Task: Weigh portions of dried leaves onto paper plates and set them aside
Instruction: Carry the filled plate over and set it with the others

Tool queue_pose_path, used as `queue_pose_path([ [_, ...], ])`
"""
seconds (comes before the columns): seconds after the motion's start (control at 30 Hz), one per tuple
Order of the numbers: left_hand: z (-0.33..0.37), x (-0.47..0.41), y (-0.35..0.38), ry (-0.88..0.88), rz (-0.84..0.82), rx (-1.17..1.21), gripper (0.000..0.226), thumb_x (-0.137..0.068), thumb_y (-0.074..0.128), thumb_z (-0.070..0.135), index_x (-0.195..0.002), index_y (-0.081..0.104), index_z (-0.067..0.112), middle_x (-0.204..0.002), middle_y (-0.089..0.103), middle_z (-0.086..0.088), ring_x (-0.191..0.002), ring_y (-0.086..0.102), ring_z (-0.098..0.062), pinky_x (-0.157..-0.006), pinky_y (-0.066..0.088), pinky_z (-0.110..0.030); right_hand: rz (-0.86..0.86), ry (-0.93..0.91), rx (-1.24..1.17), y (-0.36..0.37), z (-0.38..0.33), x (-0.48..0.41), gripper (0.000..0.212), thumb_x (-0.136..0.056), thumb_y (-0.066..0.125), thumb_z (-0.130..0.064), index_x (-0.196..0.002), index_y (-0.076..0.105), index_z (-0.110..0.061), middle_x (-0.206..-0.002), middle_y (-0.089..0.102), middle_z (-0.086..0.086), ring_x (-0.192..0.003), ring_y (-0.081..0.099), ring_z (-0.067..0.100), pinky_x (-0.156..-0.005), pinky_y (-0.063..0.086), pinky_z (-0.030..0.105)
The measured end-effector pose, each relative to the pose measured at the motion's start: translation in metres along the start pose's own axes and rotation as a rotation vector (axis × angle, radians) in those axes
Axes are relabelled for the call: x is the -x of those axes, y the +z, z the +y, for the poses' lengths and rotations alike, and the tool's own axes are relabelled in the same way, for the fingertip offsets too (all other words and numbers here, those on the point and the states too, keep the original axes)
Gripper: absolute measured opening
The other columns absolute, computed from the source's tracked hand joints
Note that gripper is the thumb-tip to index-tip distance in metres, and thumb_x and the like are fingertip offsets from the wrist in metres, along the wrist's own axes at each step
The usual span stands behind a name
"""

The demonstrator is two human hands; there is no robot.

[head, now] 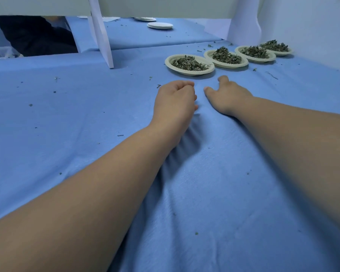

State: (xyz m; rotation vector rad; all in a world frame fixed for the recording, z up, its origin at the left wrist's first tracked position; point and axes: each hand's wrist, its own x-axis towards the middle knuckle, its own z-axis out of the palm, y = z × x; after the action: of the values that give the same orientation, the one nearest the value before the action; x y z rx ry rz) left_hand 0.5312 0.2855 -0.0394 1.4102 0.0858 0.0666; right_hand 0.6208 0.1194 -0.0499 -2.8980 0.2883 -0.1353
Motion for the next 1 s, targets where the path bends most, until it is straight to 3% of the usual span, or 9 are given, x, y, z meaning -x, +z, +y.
queue_pose_path([
  [0.2,0.011,0.026,0.000,-0.162,-0.060,0.153,0.021,-0.100,0.052,0.007,-0.116,0.065,0.004,-0.110,0.066,-0.006,-0.101,0.071,-0.017,-0.074,0.063,-0.026,0.008,-0.043,0.060,-0.005,0.011,0.046,0.064,-0.098,0.031,-0.052,-0.147,0.040,-0.013,-0.151,0.043,0.016,-0.139,0.038,0.034,-0.112,0.031,0.048],
  [0.37,0.021,0.060,0.000,-0.318,-0.110,0.271,0.025,-0.100,0.047,0.007,-0.117,0.065,0.004,-0.120,0.068,-0.011,-0.102,0.073,-0.025,-0.067,0.064,-0.030,-0.009,-0.108,0.078,-0.010,0.023,0.089,0.065,-0.098,0.029,-0.054,-0.149,0.039,-0.014,-0.155,0.040,0.012,-0.143,0.034,0.029,-0.115,0.028,0.050],
  [0.57,0.028,0.098,-0.015,-0.453,-0.192,0.500,0.032,-0.099,0.044,0.008,-0.123,0.063,-0.004,-0.125,0.068,-0.020,-0.110,0.072,-0.032,-0.088,0.061,-0.037,-0.048,-0.173,0.096,-0.022,0.053,0.151,0.067,-0.101,0.026,-0.059,-0.156,0.029,-0.021,-0.167,0.021,0.006,-0.154,0.016,0.020,-0.123,0.015,0.050],
  [0.7,0.036,0.123,-0.016,-0.431,-0.222,0.497,0.033,-0.100,0.042,0.009,-0.122,0.063,-0.003,-0.128,0.068,-0.018,-0.115,0.070,-0.030,-0.100,0.056,-0.039,-0.118,-0.189,0.058,-0.034,0.066,0.192,0.066,-0.103,0.029,-0.057,-0.159,0.023,-0.023,-0.169,0.012,0.004,-0.155,0.010,0.018,-0.124,0.010,0.043],
  [0.8,0.049,0.151,0.005,-0.400,-0.286,0.465,0.027,-0.101,0.044,0.009,-0.113,0.066,0.001,-0.125,0.070,-0.016,-0.114,0.071,-0.028,-0.095,0.058,-0.037,-0.188,-0.180,-0.058,-0.050,0.072,0.223,0.062,-0.103,0.040,-0.052,-0.157,0.029,-0.025,-0.166,0.024,0.002,-0.152,0.023,0.020,-0.119,0.020,0.035],
  [0.87,0.054,0.175,0.027,-0.383,-0.326,0.429,0.026,-0.102,0.044,0.009,-0.112,0.066,0.002,-0.124,0.071,-0.014,-0.114,0.070,-0.027,-0.093,0.059,-0.035,-0.195,-0.150,-0.221,-0.062,0.078,0.249,0.056,-0.102,0.046,-0.048,-0.153,0.035,-0.031,-0.157,0.041,-0.001,-0.142,0.039,0.020,-0.106,0.031,0.031],
  [0.93,0.056,0.203,0.053,-0.366,-0.348,0.374,0.026,-0.102,0.043,0.008,-0.115,0.066,0.002,-0.123,0.071,-0.014,-0.111,0.071,-0.025,-0.092,0.058,-0.032,-0.042,-0.109,-0.360,-0.077,0.092,0.277,0.045,-0.102,0.046,-0.043,-0.146,0.045,-0.034,-0.142,0.056,-0.001,-0.120,0.053,0.018,-0.090,0.035,0.029],
  [1.0,0.052,0.228,0.079,-0.294,-0.339,0.239,0.025,-0.101,0.046,0.007,-0.113,0.068,0.006,-0.120,0.072,-0.011,-0.110,0.070,-0.020,-0.095,0.057,-0.031,0.116,-0.055,-0.430,-0.094,0.112,0.306,0.040,-0.102,0.046,-0.039,-0.141,0.050,-0.033,-0.131,0.062,-0.001,-0.103,0.053,0.013,-0.084,0.033,0.026],
])
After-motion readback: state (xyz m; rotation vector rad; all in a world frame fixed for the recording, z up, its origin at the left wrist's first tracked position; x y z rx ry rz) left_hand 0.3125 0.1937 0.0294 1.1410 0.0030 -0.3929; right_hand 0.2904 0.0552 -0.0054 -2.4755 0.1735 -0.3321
